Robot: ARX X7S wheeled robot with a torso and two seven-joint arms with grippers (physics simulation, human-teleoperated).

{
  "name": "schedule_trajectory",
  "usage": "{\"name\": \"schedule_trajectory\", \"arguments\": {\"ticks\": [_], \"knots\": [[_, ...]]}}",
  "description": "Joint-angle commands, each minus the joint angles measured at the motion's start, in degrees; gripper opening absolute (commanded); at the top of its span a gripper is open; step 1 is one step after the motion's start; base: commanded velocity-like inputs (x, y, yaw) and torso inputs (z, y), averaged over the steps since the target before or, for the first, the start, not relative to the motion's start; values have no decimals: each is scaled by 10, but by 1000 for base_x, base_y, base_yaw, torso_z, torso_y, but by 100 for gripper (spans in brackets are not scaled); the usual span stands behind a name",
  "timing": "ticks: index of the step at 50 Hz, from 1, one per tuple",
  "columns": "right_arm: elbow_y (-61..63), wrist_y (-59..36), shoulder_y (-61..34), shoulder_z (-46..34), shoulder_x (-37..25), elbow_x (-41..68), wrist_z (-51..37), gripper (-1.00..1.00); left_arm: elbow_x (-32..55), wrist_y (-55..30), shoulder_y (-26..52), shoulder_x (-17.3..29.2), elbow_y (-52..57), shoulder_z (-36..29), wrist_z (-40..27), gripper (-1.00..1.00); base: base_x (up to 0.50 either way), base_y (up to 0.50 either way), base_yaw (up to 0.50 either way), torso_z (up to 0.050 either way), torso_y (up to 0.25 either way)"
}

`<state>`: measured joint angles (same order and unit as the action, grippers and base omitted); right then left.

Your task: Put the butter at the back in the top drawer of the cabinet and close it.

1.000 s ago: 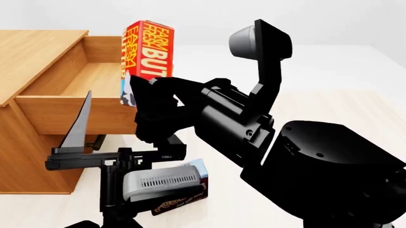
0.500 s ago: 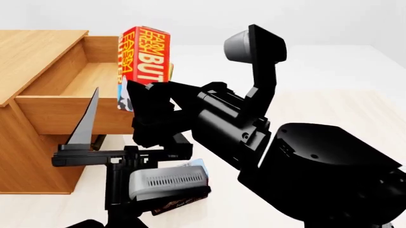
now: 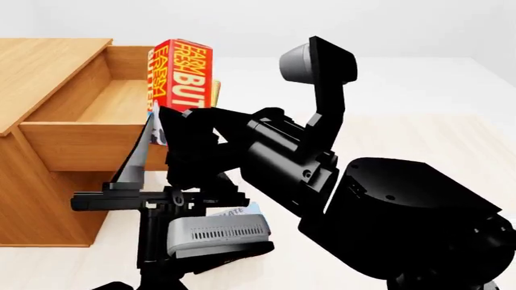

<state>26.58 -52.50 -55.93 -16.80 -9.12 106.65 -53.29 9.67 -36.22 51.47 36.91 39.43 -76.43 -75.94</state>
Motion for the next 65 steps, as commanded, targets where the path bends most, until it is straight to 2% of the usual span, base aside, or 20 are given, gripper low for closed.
{"name": "schedule_trajectory", "arguments": {"ticks": [1, 23, 24, 44, 58, 65], "knots": [[8, 10, -8, 6, -2, 3, 4, -100, 3, -2, -2, -5, 0, 4, 7, -100, 0, 0, 0, 0, 0], [19, 26, -20, -2, -12, 22, -17, -100, 5, -12, -5, 0, 11, 16, 12, -100, 0, 0, 0, 0, 1], [21, 28, -22, -1, -13, 25, -20, 100, 5, -12, -5, 1, 10, 18, 13, -100, 0, 0, 0, 0, 0], [74, 56, -36, 29, -67, 79, -85, 100, 26, -26, 12, 15, 1, 56, 27, -100, 0, 0, 0, 1, 1], [149, 80, -28, 78, -130, 134, -126, 100, 72, -76, 71, 45, 13, 129, 56, -100, 0, 0, 0, 0, 1], [177, 89, -10, 107, -163, 153, -133, 100, 74, -104, 104, 57, 9, 136, 80, -100, 0, 0, 0, 1, 1]]}}
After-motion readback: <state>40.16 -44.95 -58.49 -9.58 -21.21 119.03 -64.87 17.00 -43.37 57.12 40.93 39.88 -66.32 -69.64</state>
